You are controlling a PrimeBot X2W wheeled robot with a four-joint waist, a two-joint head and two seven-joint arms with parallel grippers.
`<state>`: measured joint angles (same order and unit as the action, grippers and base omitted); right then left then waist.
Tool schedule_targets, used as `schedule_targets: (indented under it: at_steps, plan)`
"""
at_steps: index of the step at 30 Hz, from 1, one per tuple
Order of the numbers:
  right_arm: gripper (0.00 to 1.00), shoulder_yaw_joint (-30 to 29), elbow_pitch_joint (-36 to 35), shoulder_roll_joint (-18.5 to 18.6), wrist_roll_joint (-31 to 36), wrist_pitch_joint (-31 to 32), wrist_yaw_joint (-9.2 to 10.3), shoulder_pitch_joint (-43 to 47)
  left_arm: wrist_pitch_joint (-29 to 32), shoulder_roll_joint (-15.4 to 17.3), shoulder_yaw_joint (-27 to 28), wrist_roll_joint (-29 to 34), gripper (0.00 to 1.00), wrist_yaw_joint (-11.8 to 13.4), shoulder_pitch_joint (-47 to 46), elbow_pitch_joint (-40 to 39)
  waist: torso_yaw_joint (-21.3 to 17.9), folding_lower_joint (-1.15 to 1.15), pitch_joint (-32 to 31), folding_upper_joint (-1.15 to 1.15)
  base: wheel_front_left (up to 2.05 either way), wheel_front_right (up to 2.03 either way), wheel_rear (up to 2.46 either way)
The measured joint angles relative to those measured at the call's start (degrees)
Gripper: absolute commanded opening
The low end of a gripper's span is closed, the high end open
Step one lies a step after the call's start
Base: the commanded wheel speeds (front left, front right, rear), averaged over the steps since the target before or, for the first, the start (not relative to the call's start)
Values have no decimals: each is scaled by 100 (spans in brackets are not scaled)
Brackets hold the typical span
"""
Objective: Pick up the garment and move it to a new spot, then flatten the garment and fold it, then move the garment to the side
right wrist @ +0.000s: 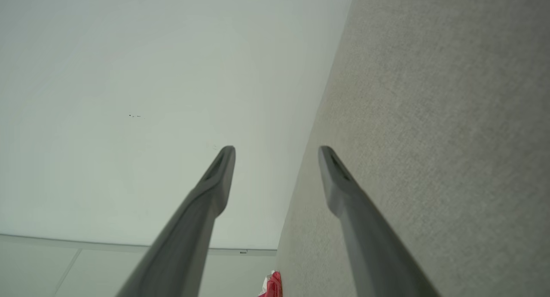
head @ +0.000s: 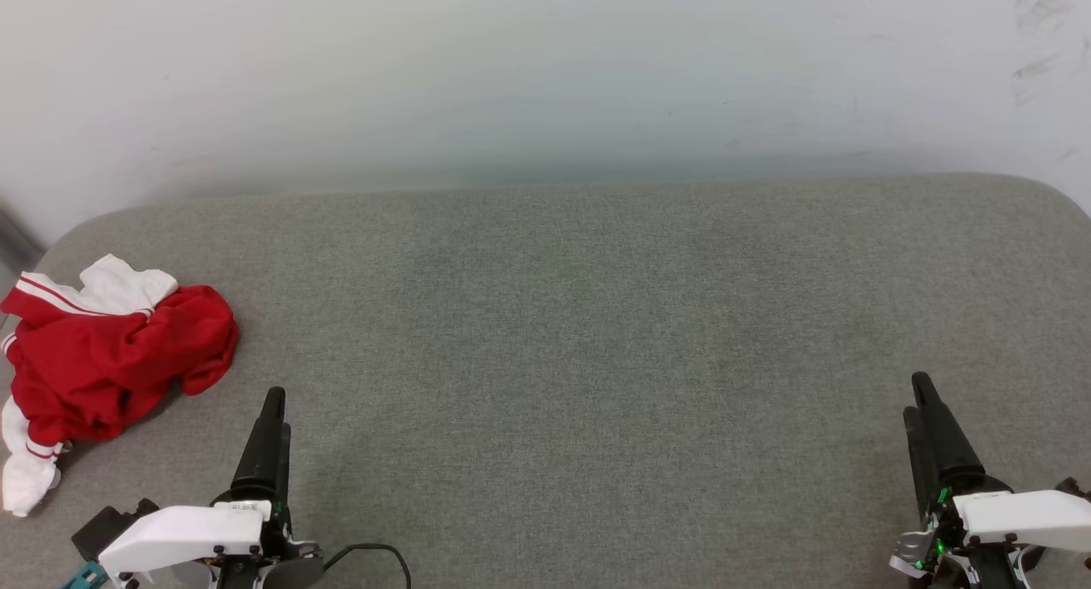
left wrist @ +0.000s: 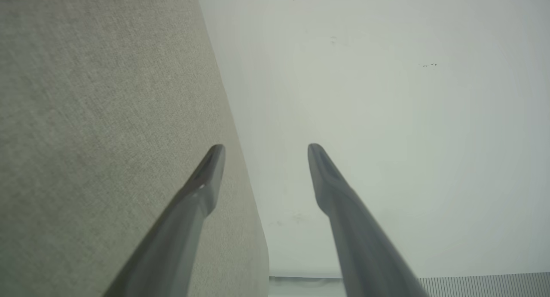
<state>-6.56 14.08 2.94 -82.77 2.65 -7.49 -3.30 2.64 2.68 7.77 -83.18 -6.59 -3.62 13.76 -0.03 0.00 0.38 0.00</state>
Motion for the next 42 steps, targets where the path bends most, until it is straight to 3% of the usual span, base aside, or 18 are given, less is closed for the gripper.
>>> schedule_targets:
  at_steps: [19, 42]
  plan:
    - [100, 151, -688, -1, 2473, -437, 1, 106, -443, 1, -280, 2267, 100, 613, 87, -656, 16, 0, 22, 0, 0, 0, 0]
    - [100, 356, -988, -1, 4736, -876, 1, 215, -878, 31, -661, 4558, 100, 980, 202, -975, 25, 0, 47, 0, 0, 0, 0]
